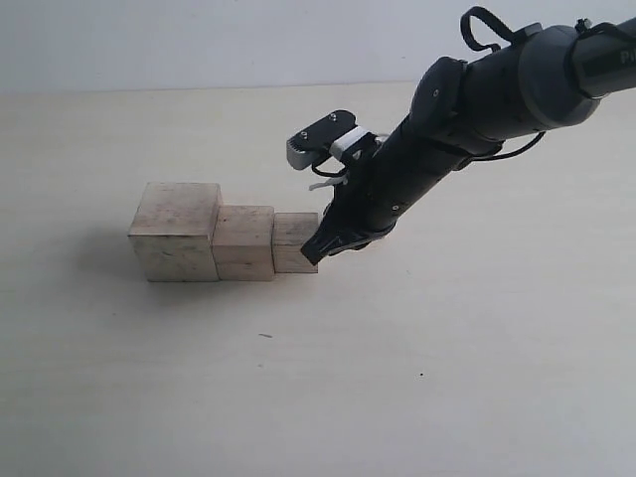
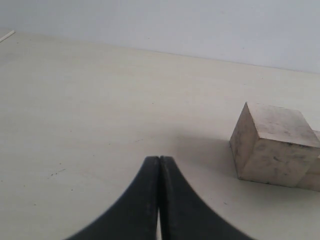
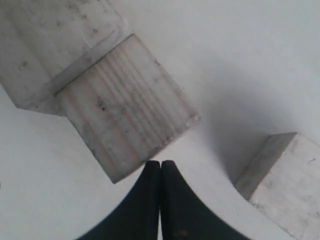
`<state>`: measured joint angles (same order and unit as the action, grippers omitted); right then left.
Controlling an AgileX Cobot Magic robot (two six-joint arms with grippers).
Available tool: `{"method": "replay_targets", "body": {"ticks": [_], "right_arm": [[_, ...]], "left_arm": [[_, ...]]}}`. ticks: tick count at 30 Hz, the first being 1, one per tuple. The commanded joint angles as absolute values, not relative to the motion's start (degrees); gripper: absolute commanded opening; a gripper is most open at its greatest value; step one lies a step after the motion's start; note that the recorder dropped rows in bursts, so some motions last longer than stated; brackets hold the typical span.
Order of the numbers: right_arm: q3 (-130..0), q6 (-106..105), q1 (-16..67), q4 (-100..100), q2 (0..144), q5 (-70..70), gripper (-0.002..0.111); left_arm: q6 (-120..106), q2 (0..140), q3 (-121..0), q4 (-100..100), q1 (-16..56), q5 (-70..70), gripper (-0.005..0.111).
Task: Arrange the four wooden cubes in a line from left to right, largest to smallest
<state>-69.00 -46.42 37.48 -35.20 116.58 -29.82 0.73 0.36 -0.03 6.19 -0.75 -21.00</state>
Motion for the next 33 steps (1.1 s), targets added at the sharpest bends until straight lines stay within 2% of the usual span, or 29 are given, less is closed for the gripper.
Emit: {"method": "replay_targets", "body": {"ticks": [1,11,20,25,28,33], "right_arm": [[-69.03,-47.46,37.33,-35.66,116.71,-29.62,0.000],[-69.02,-45.54,37.33,-33.05,114.00,-29.22,0.000],[-69.02,-24.50,37.33,-14.95,105.81,-27.90,0.000],[-69.02,-2.85,37.33,-7.67,104.73,-27.28,0.001],[-69.02,2.17,37.33,-4.01,105.24,-28.77,0.013],[-69.02,2.17,37.33,-4.02,105.61,-28.70,0.051]], "left_arm": [[0.65,0.00,0.00,6.13,-0.37,-20.69,0.000],[0.65,0.00,0.00,6.13,-0.37,-20.69,0.000],[0.65,0.00,0.00,6.13,-0.37,-20.69,0.000],[0.65,0.00,0.00,6.13,-0.37,-20.69,0.000],[0.65,0.00,0.00,6.13,-0.37,-20.69,0.000],[0.65,0.00,0.00,6.13,-0.37,-20.69,0.000]]}}
